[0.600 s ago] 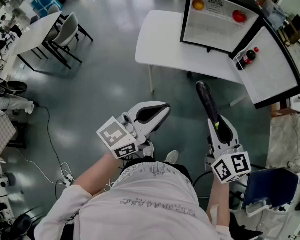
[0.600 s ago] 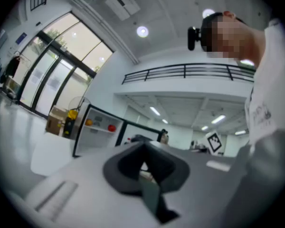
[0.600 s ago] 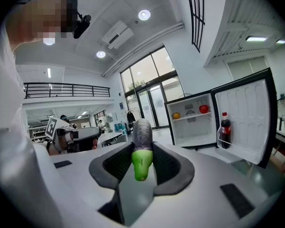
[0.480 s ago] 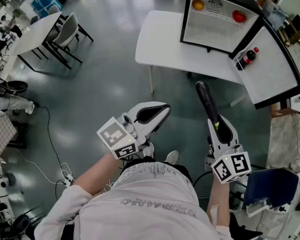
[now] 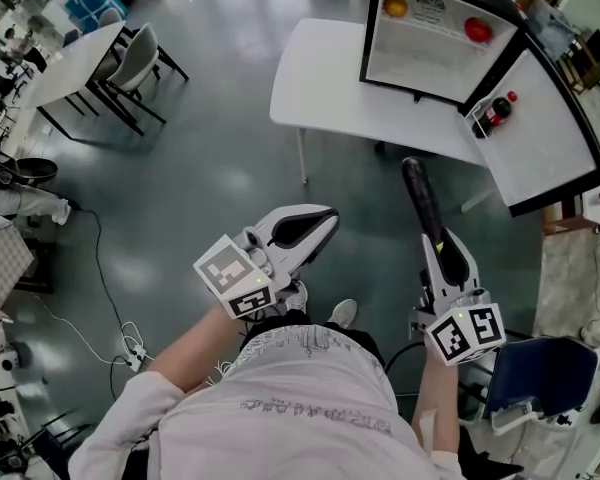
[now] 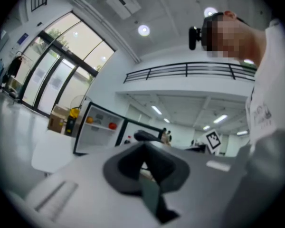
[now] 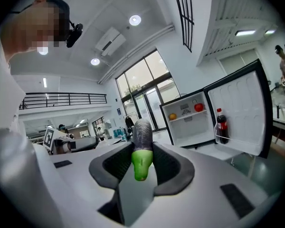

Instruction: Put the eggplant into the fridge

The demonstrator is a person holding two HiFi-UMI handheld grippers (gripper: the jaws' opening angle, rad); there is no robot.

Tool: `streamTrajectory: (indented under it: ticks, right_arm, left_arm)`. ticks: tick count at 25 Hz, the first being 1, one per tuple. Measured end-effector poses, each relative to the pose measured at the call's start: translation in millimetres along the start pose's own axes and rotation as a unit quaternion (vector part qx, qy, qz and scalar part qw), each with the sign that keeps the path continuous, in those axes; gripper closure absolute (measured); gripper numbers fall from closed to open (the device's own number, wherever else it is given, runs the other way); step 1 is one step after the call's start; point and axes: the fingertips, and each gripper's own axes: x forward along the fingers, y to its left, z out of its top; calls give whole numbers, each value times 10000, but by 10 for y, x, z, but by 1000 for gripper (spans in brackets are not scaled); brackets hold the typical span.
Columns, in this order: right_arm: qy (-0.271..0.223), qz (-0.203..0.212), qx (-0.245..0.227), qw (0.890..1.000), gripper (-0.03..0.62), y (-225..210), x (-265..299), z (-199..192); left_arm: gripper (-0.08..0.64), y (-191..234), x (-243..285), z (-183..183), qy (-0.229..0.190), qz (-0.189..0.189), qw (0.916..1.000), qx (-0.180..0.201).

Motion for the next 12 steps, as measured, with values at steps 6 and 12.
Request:
streamTrajectory:
  ticks: [6, 12]
  right_arm:
    - [78, -1, -140, 9999, 457, -78, -126, -41]
    - [106, 75, -88, 9999, 457, -225, -339, -100]
  left_arm:
    - [552, -105, 60, -91, 26, 90, 10000, 4]
    - [552, -318, 164, -228, 84, 161, 9998, 18]
